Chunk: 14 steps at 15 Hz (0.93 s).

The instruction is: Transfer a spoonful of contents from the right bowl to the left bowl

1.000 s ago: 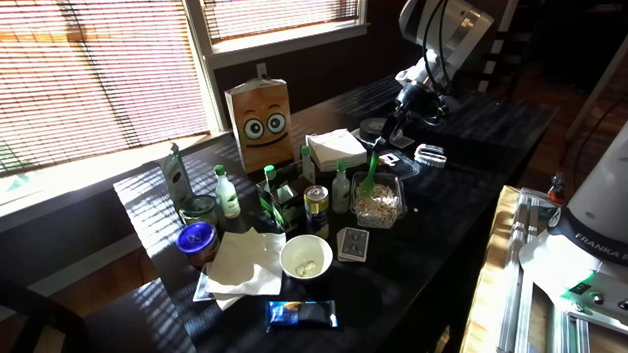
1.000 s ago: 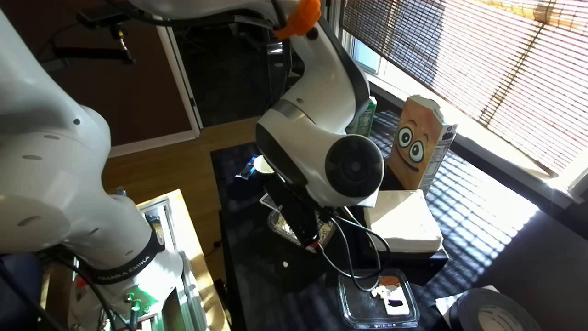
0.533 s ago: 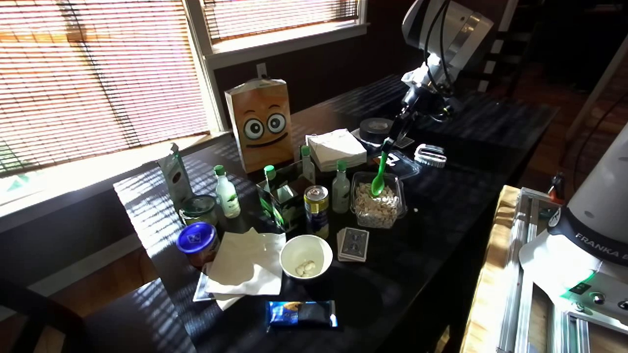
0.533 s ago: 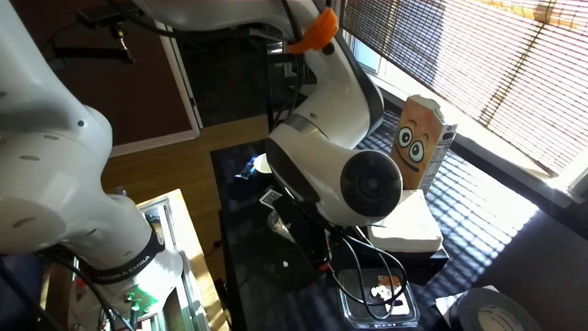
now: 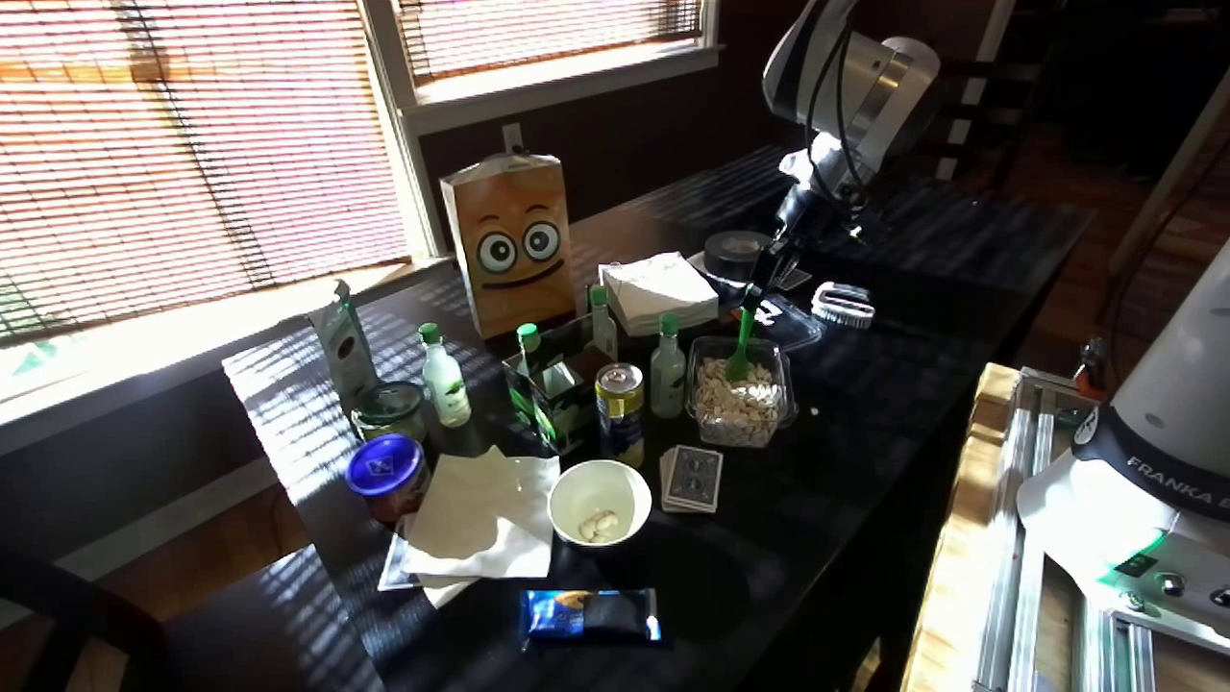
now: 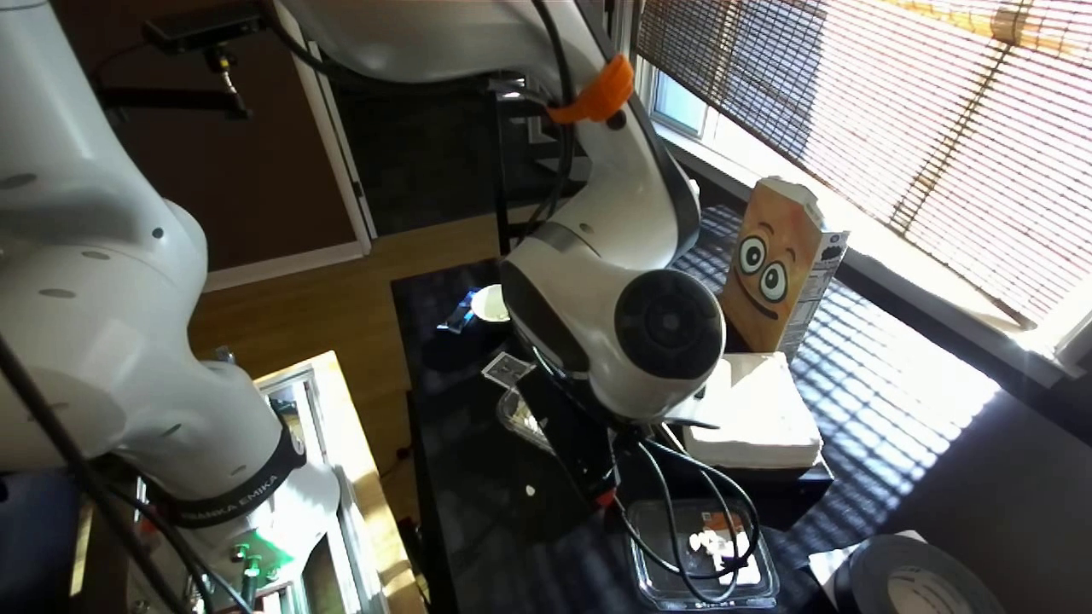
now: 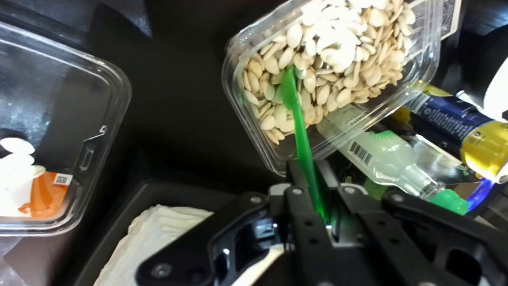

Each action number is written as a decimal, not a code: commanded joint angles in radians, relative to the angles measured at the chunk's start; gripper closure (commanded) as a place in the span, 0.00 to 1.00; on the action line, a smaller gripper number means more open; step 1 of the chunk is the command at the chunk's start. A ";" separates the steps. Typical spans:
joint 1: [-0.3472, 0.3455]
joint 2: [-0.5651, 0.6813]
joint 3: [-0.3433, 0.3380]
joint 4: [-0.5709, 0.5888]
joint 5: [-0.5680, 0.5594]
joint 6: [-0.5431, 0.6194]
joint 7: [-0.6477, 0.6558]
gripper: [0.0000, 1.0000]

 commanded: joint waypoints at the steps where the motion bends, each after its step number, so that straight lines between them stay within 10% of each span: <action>1: 0.014 0.103 0.041 0.057 0.080 0.007 0.018 0.97; 5: 0.018 0.182 0.054 0.112 0.093 0.025 0.111 0.97; 6: 0.018 0.189 0.055 0.122 0.097 0.035 0.140 0.64; 14: 0.006 0.107 0.041 0.069 0.233 0.296 0.167 0.16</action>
